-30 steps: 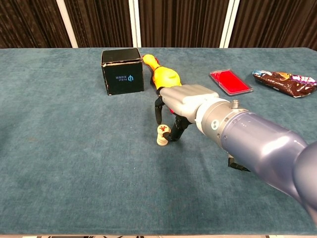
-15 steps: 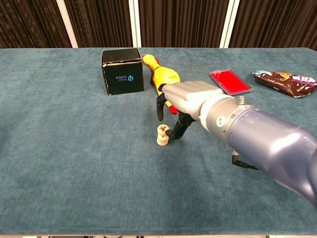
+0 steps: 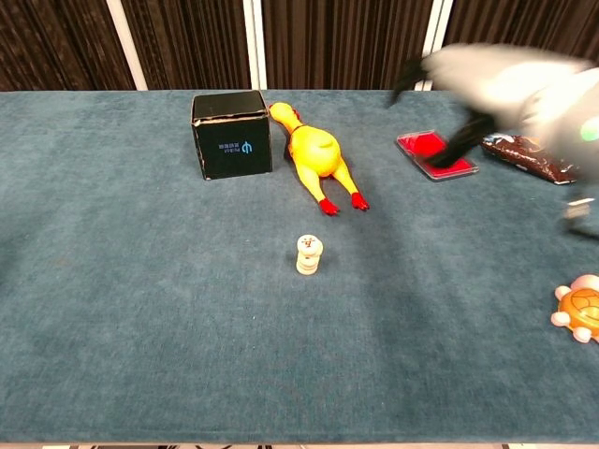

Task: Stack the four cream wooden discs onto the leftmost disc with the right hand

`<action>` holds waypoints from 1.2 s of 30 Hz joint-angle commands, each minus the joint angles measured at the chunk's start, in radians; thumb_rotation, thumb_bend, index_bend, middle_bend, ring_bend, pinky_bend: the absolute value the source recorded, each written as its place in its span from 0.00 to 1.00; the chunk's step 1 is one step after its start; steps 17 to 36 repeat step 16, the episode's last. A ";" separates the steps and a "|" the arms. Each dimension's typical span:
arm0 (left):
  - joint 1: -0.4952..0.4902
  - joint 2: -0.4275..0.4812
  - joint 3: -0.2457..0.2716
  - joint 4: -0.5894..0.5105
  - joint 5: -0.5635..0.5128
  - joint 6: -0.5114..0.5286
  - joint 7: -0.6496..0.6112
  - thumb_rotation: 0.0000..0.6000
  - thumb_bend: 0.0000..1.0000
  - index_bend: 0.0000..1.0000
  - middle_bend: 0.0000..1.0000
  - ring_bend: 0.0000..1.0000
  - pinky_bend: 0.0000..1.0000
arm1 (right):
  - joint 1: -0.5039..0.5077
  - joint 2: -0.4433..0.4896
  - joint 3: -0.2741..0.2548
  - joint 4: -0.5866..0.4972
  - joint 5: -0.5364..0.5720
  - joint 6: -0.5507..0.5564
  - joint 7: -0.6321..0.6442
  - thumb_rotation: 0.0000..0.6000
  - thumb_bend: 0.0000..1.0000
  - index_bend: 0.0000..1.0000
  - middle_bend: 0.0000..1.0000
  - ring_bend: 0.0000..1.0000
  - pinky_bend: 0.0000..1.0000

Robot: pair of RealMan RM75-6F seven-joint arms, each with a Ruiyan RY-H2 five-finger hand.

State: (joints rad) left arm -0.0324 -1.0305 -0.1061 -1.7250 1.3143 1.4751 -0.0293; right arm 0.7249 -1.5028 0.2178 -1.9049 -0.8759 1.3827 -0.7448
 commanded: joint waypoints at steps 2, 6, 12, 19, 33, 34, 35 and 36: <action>0.000 -0.002 -0.001 -0.001 -0.002 0.001 0.006 1.00 0.17 0.13 0.00 0.00 0.13 | -0.196 0.215 -0.111 -0.061 -0.174 0.119 0.202 1.00 0.42 0.20 0.00 0.00 0.00; 0.000 -0.004 -0.002 -0.001 -0.004 0.003 0.011 1.00 0.17 0.13 0.00 0.00 0.13 | -0.314 0.280 -0.212 -0.007 -0.324 0.198 0.329 1.00 0.42 0.19 0.00 0.00 0.00; -0.001 -0.005 -0.002 -0.001 -0.002 0.006 0.014 1.00 0.17 0.13 0.00 0.00 0.13 | -0.441 0.294 -0.319 0.099 -0.492 0.285 0.448 1.00 0.42 0.17 0.00 0.00 0.00; 0.000 -0.006 -0.001 -0.001 0.002 0.008 0.014 1.00 0.17 0.13 0.00 0.00 0.13 | -0.510 0.281 -0.338 0.138 -0.546 0.343 0.494 1.00 0.42 0.17 0.00 0.00 0.00; 0.000 -0.006 -0.001 -0.001 0.002 0.008 0.014 1.00 0.17 0.13 0.00 0.00 0.13 | -0.510 0.281 -0.338 0.138 -0.546 0.343 0.494 1.00 0.42 0.17 0.00 0.00 0.00; 0.000 -0.006 -0.001 -0.001 0.002 0.008 0.014 1.00 0.17 0.13 0.00 0.00 0.13 | -0.510 0.281 -0.338 0.138 -0.546 0.343 0.494 1.00 0.42 0.17 0.00 0.00 0.00; 0.000 -0.006 -0.001 -0.001 0.002 0.008 0.014 1.00 0.17 0.13 0.00 0.00 0.13 | -0.510 0.281 -0.338 0.138 -0.546 0.343 0.494 1.00 0.42 0.17 0.00 0.00 0.00; 0.000 -0.006 -0.001 -0.001 0.002 0.008 0.014 1.00 0.17 0.13 0.00 0.00 0.13 | -0.510 0.281 -0.338 0.138 -0.546 0.343 0.494 1.00 0.42 0.17 0.00 0.00 0.00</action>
